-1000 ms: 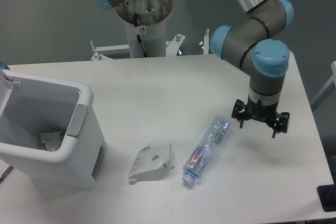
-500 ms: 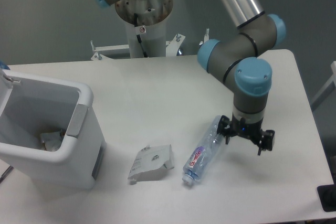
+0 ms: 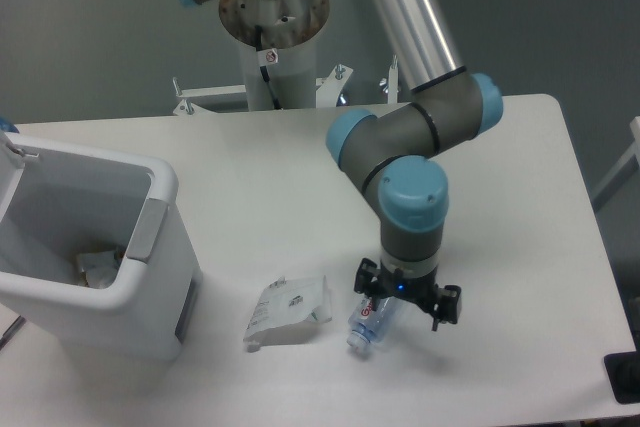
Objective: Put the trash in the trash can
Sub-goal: 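Close the gripper on the bottle's cap end and grasp it, then lift the bottle and carry it over the white trash bin, then lower the bottle into the bin and open the gripper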
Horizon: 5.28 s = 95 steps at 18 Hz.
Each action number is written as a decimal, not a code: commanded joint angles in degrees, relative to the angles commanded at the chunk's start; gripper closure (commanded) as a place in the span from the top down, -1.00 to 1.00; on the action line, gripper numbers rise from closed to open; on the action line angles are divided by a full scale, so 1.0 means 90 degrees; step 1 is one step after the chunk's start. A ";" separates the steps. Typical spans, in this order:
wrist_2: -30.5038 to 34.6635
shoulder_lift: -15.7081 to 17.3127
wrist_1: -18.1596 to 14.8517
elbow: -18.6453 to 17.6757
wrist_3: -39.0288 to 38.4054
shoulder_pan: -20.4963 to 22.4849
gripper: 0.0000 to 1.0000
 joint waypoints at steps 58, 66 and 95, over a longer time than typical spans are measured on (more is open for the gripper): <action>-0.3876 0.1346 0.0049 0.2422 -0.2636 0.0039 -0.50; -0.4238 0.1855 0.0049 0.2373 -0.3163 -0.1083 -0.47; -0.4189 0.1982 0.0068 0.1465 -0.3515 -0.2315 1.00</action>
